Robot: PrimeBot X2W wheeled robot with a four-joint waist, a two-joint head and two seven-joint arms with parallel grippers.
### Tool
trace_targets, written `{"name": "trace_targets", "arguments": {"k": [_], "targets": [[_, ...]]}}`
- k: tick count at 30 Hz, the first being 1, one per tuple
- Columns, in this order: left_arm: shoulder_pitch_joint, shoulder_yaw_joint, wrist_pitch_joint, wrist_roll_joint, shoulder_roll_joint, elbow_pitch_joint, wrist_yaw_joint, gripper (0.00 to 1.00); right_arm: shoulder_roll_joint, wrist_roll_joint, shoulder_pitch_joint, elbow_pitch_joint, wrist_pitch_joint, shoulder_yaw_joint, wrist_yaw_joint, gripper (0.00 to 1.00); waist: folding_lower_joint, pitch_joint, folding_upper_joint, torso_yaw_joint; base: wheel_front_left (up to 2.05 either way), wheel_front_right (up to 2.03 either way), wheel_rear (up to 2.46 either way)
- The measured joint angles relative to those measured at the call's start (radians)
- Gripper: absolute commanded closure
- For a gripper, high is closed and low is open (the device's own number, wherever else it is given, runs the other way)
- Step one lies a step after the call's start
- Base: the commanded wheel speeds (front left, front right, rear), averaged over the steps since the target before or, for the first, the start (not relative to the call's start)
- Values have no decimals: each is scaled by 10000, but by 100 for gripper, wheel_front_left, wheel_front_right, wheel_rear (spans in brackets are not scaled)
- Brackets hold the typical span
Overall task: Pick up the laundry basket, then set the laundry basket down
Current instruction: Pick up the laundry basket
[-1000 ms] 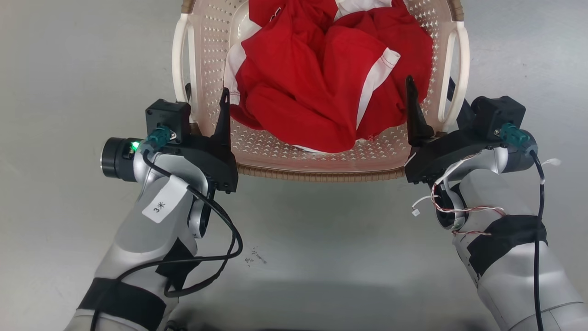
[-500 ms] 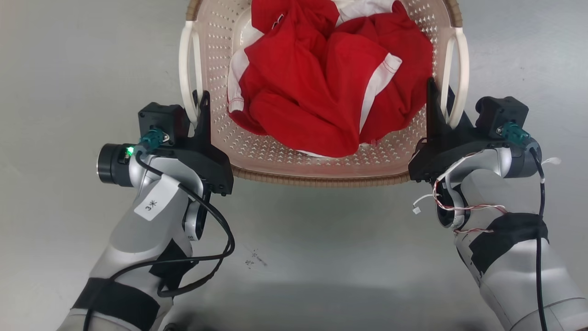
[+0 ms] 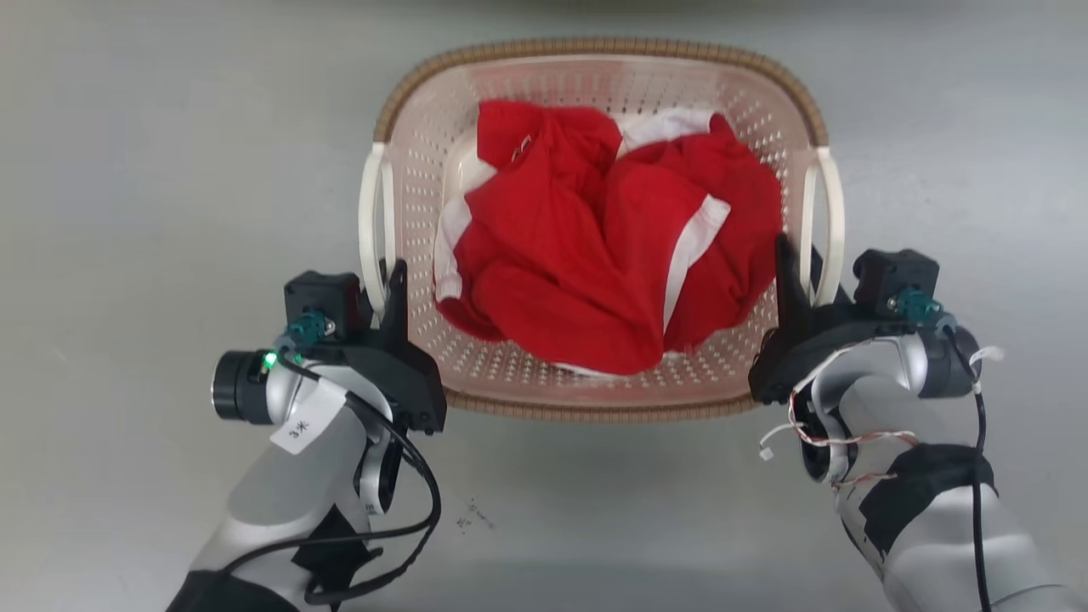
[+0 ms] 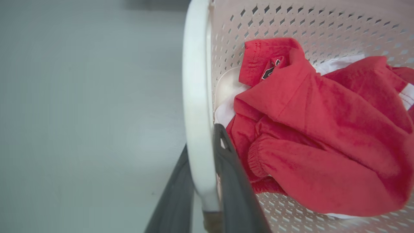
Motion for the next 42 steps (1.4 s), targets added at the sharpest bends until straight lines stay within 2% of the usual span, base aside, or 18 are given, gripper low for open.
{"name": "trace_targets", "arguments": {"k": [19,32,42], "targets": [[1193,-731,13,-683,-157,1058,0,100,157,1413,1249,640,27,1327,-69,100,-2,-2581,-1,-53,0,0,0],[2452,-1143,414,-1204,-167,1528,-92,100,192,2612,2514,581,606,2408,-75,100,-4,-4347,-1,-106,0,0,0],[3552,-1758,1001,-1294,-121,1802,-182,100,176,3816,3752,326,1377,3246,-265,100,-3,-5829,-1,-166,0,0,0]]}}
